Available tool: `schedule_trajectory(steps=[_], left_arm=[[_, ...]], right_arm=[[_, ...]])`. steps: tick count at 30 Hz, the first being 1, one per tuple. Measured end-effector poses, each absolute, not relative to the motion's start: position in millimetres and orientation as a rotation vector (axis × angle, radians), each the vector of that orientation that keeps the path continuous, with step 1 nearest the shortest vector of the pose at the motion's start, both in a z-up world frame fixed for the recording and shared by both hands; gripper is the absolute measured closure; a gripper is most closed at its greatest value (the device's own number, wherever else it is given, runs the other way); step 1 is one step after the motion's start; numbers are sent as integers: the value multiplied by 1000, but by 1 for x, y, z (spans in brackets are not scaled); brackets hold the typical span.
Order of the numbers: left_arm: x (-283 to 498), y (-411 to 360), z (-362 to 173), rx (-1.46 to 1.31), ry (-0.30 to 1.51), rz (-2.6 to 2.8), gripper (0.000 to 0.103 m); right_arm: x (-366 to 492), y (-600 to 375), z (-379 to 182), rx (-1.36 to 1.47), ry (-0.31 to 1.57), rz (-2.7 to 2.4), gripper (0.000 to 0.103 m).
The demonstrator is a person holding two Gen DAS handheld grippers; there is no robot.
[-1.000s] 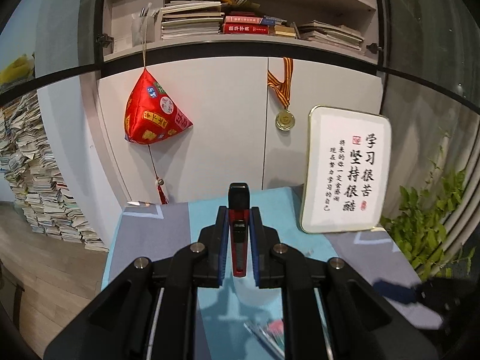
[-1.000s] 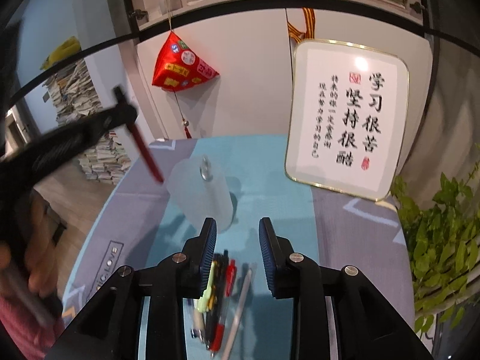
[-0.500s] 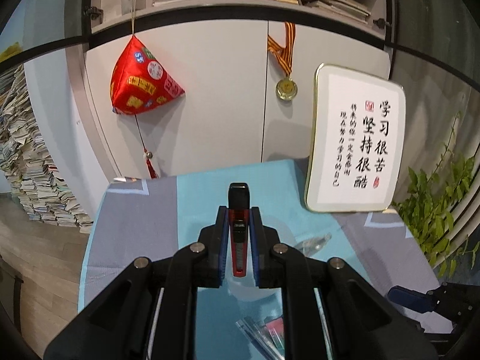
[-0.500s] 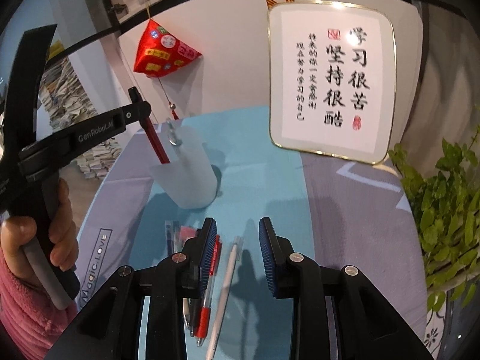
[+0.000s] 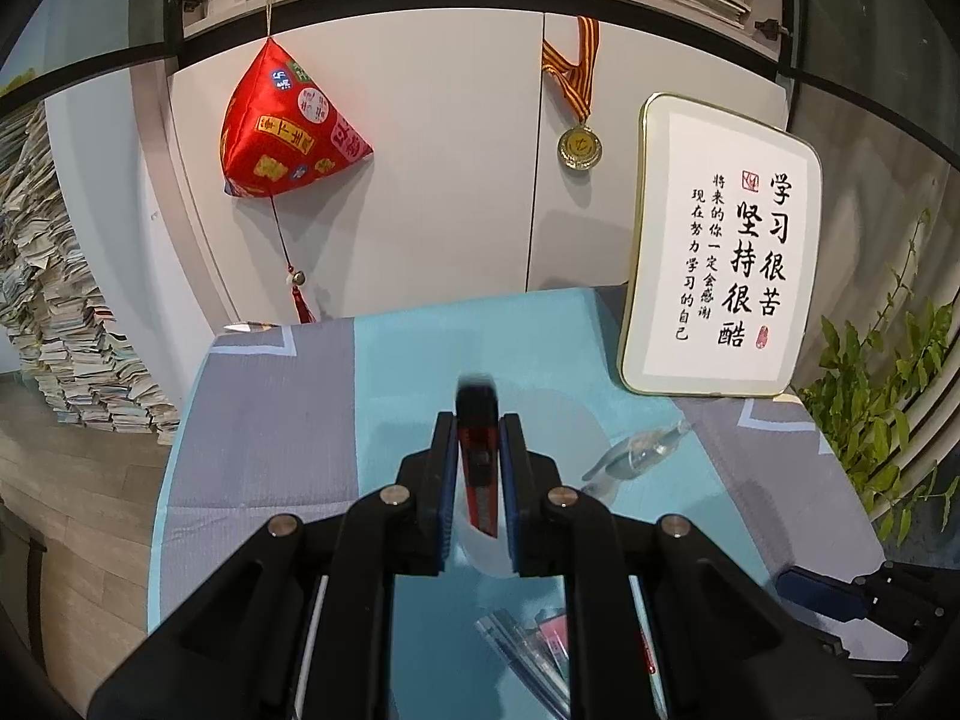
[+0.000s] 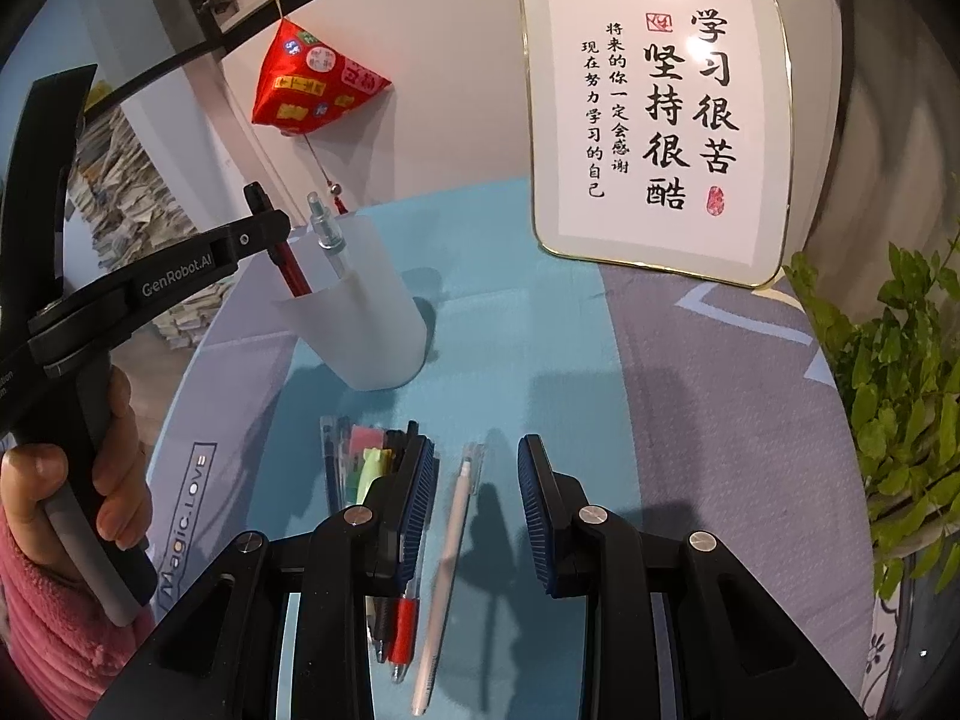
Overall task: Organize stationery
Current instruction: 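Carry the red utility knife into the cup and open the left gripper, then grasp a blue pen with the left gripper while the right grasps a white pen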
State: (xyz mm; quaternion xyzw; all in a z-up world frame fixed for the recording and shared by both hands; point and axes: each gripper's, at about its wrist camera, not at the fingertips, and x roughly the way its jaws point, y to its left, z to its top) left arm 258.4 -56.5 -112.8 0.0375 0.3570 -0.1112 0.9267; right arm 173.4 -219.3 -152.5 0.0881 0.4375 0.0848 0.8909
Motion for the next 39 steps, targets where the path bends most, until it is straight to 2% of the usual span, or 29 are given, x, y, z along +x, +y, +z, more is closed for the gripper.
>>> schedule_trajectory(steps=[2,6,12,28,39], left_arm=[[256,-56,-113,81,730,-225,90],[251,-51,-111,73,730,-219,79],[236,-40,-105,56,715,-210,74],[197,-42,-178,67,933,-273,74],[201,-50,-202,85,999,-257,75]], right_arm=[[174,-217,-154,179,916,179,74],[176,-215,-158,173,935,183,74],[176,-214,-165,170,962,179,74],[174,-199,-181,155,1013,180,74],[175,-197,-182,150,1026,177,74]])
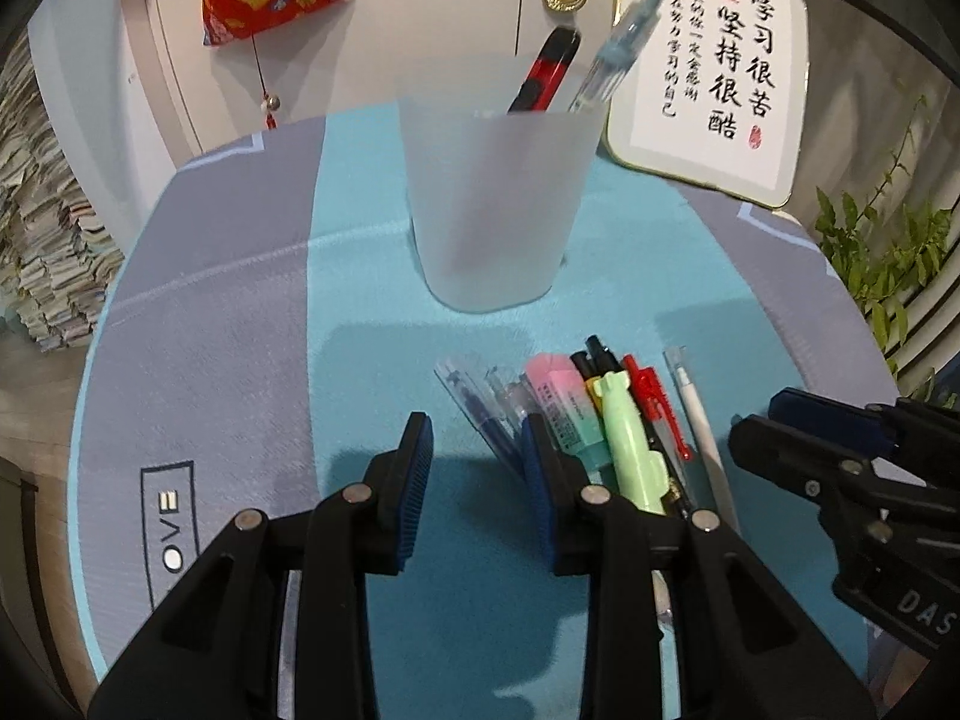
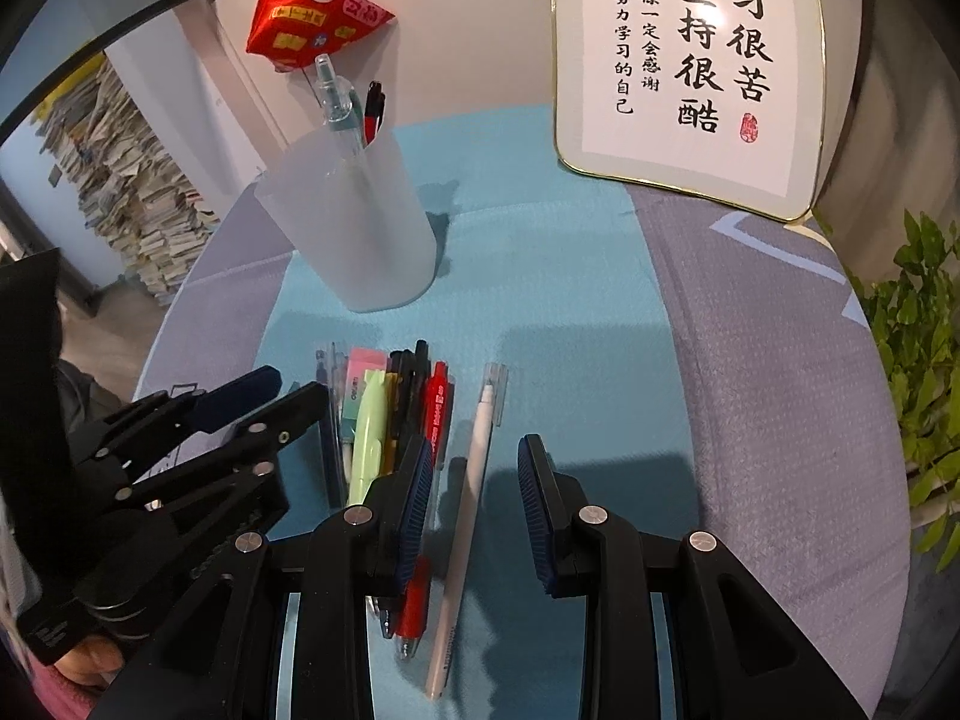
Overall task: Organize stationery
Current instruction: 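Grasp a blue pen with the left gripper while the right grasps a white pen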
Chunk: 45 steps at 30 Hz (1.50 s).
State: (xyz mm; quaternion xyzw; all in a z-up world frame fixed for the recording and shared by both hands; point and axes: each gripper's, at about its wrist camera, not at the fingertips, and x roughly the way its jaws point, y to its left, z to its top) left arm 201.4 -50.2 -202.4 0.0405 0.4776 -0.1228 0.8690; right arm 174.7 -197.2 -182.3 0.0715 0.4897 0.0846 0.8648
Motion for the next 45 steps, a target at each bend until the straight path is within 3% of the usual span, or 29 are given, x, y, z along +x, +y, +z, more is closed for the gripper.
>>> schedule_trajectory(steps=[4,17,22,25,28,35,45], left_arm=[[202,-48,-209,89,1021,-251,77],[202,-40,-210,42,1020,-297,96],[200,-42,-209,45,1017,-303,96],[199,-40,-207,39,1015,-306,97],[196,-37,-199,32,996,-309,97],[183,-32,-174,34,928,-322,97],[181,-30,-189,42,974,-314,97]], right_arm=[[176,-196,-186,145,1033,178,74],[195,-187,-201,112,1071,134,74],[201,-181,-203,76,1060,105,74],[200,-179,-205,68,1068,126,93],[194,-184,-197,111,1042,153,101],[180,-196,-171,147,984,184,101],[184,-189,-202,103,1118,180,100]])
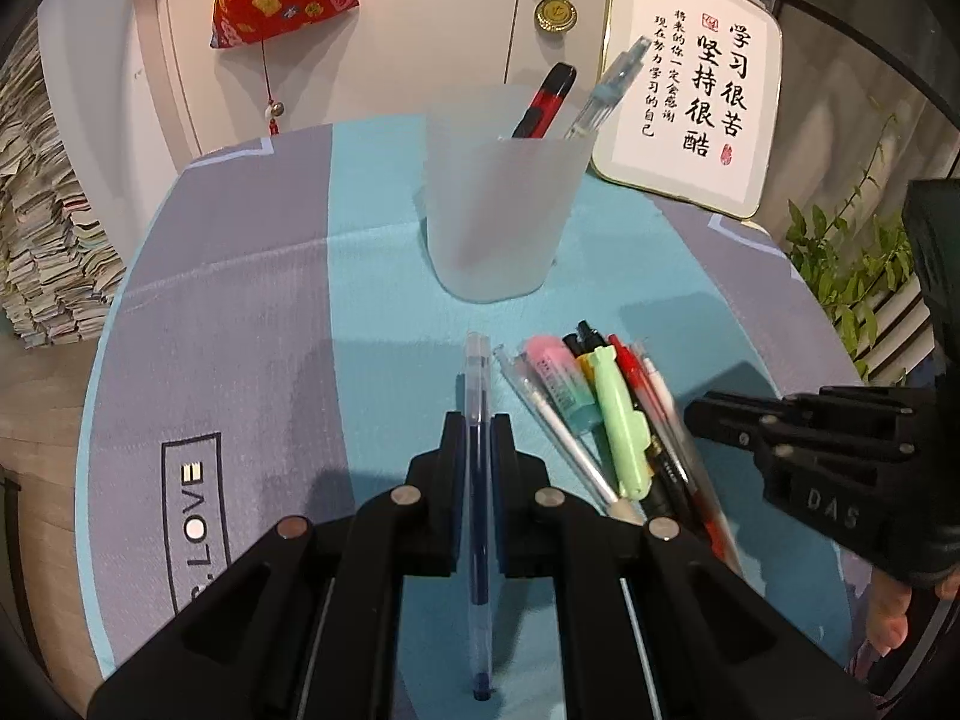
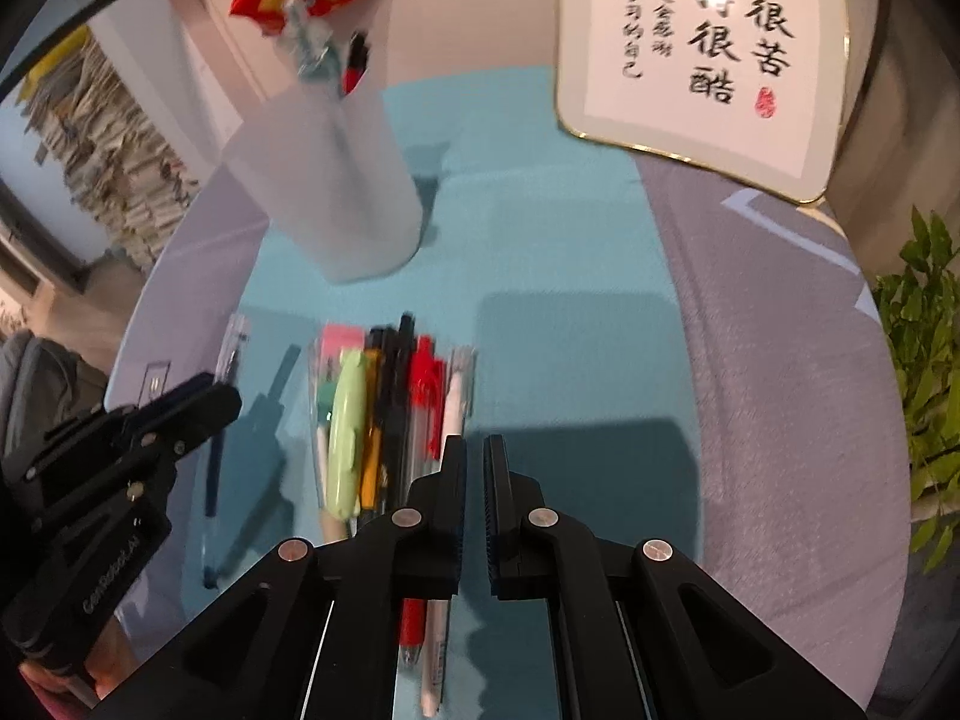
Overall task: Organize stationery
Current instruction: 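Grasp a blue pen with the left gripper while the right grasps a white pen, then lift the blue pen over the cup with the left gripper while the right holds the white pen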
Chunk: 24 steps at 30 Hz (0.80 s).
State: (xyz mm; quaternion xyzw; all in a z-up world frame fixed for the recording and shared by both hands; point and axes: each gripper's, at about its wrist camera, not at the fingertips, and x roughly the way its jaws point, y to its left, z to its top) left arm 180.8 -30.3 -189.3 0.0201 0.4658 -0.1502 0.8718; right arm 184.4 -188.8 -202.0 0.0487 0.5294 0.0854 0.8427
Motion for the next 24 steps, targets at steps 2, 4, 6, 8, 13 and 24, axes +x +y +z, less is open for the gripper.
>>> schedule_trajectory(steps=[2,4,6,8,13,24], left_arm=[[182,-29,-190,42,974,-310,97],[182,-28,-190,47,970,-304,97],[183,-27,-191,51,970,-304,97],[184,-26,-195,50,981,-300,97],[188,-29,-204,71,1014,-286,97],[197,-38,-211,126,1023,-270,92]], right_arm=[[183,-183,-205,66,1120,193,97],[183,-179,-206,31,1124,174,94],[184,-177,-208,8,1130,157,93],[186,-174,-209,-33,1124,131,93],[196,-177,-208,-30,1117,107,93],[210,-166,-206,-43,1082,108,93]])
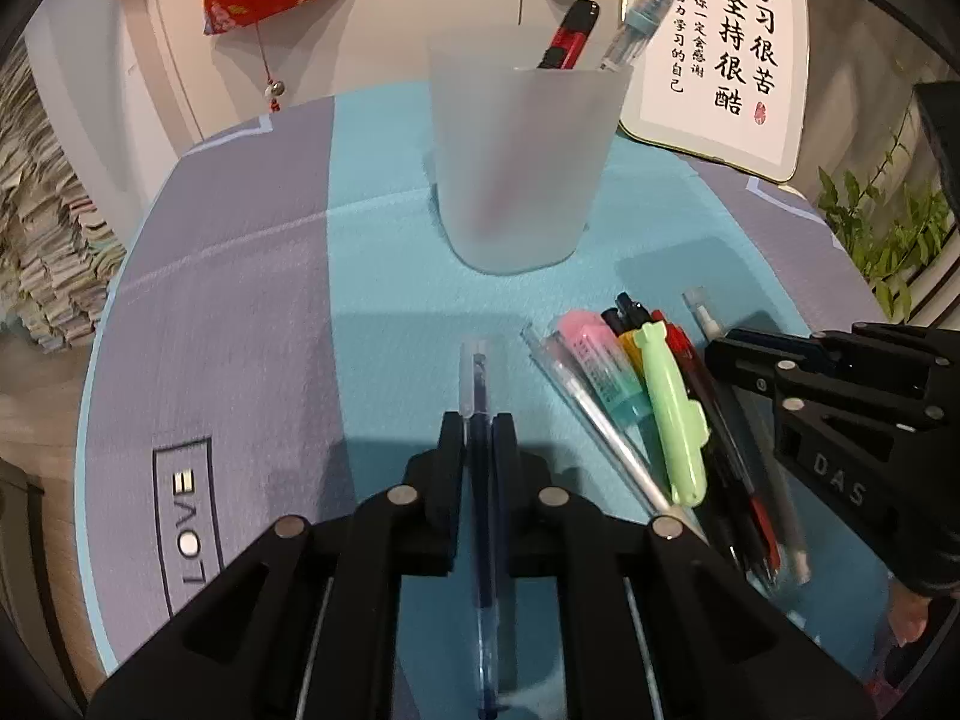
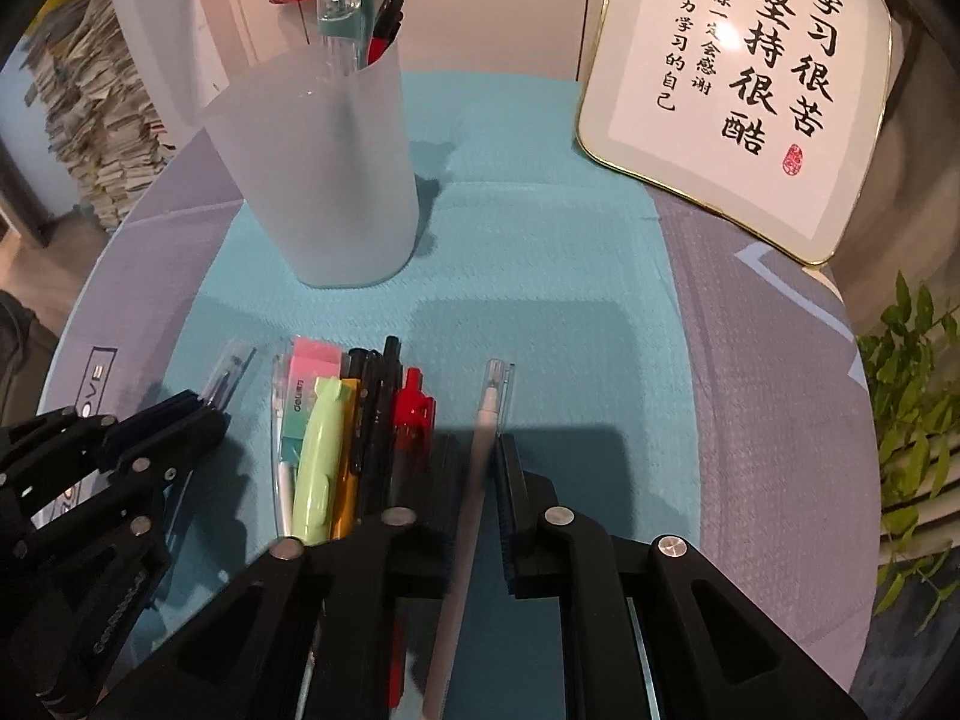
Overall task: Organize stationery
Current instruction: 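Lift the blue pen over the cup with the left gripper while the right holds the white pen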
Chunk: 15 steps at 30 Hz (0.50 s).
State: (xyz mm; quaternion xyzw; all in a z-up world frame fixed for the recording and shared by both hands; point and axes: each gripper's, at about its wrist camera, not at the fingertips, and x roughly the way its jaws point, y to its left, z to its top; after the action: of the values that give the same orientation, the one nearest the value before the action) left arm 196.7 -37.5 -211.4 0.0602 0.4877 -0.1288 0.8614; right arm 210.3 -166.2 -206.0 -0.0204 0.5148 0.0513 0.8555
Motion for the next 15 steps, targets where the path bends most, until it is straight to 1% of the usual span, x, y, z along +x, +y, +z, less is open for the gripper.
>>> schedule_trajectory(steps=[1,3,5,6,8,10,15], left_arm=[[198,-39,-212,135,1020,-266,91],[202,-39,-212,143,1014,-254,80],[207,-38,-213,135,1010,-243,73],[209,-37,-213,126,1011,-243,73],[211,-37,-213,120,1015,-248,75],[211,-38,-212,124,1012,-265,93],[209,-37,-210,94,1023,-273,93]], right_arm=[[211,-168,-206,-30,1080,113,94],[210,-174,-207,9,1079,127,95],[209,-179,-206,32,1071,137,95],[207,-180,-206,36,1066,139,95],[205,-183,-202,53,1048,146,95],[202,-187,-198,68,1034,156,95],[189,-197,-184,112,982,175,95]])
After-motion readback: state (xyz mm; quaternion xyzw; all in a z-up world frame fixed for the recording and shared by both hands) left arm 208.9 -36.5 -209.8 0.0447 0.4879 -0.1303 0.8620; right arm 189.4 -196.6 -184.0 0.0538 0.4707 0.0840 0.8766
